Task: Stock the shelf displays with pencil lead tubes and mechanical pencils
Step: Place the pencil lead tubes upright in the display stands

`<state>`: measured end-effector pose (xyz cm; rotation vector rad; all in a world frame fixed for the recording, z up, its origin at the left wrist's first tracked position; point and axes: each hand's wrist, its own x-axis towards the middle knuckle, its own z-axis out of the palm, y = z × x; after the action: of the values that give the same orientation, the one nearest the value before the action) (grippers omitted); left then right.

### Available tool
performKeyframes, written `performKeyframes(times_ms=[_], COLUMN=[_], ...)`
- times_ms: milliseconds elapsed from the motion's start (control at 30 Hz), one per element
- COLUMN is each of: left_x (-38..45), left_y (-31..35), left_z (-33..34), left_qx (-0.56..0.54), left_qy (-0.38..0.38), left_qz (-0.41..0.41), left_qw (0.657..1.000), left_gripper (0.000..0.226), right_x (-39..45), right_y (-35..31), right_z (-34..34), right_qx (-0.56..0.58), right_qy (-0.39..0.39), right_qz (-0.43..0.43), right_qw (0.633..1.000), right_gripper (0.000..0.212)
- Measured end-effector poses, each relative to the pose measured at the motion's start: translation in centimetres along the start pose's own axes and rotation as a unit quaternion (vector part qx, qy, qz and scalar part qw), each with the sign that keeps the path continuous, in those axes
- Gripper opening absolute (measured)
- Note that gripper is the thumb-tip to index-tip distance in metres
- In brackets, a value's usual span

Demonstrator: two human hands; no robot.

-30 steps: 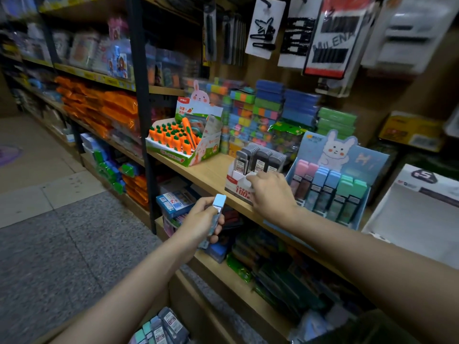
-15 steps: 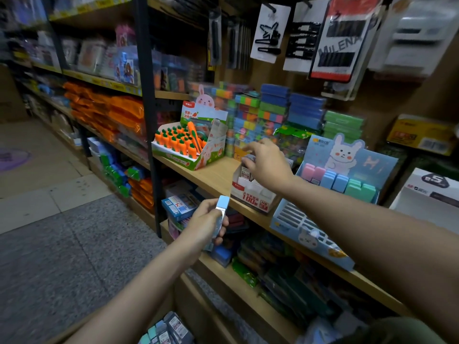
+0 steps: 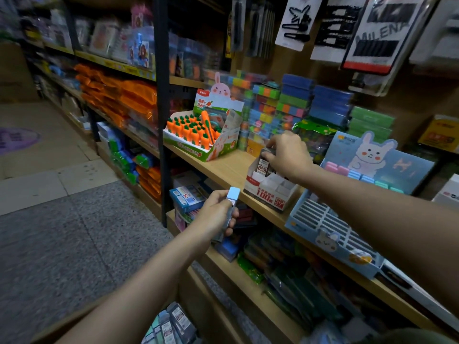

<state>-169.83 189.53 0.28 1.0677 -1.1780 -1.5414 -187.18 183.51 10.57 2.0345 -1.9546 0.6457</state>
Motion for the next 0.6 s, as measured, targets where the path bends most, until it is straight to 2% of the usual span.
performKeyframes(times_ms=[133,267,433,600], left_x=[-0.3,-0.5,-0.6,-1.1], left_y=[0.1,0.0,0.2,0.1], left_z=[0.3,0.3,0.3,0.4], left_qx=[-0.002,0.007,0.000,0.011], left_qy=[-0.003,-0.004,-0.007,-0.048], left_qz=[-0.005,-0.005,0.000,0.045], left_qw=[1.000,1.000,1.000,0.998], left_gripper=[0.025,0.026,0.028,0.020], right_x=[0.2,0.7,0.0,-1.1], right_y=[-0.2,0.1,0.6,0.9], right_z=[0.1,0.0,0.5,0.4], right_qx=[0.030,0.084,-0.005,0.046], right_qy=[-0.019,-0.041,0.033,0.036], right_qz=[0.003,0.051,0.006,0.009], right_qw=[0.999,0.994,0.999,0.998], right_gripper=[0.023,0.021,0.026,0.023])
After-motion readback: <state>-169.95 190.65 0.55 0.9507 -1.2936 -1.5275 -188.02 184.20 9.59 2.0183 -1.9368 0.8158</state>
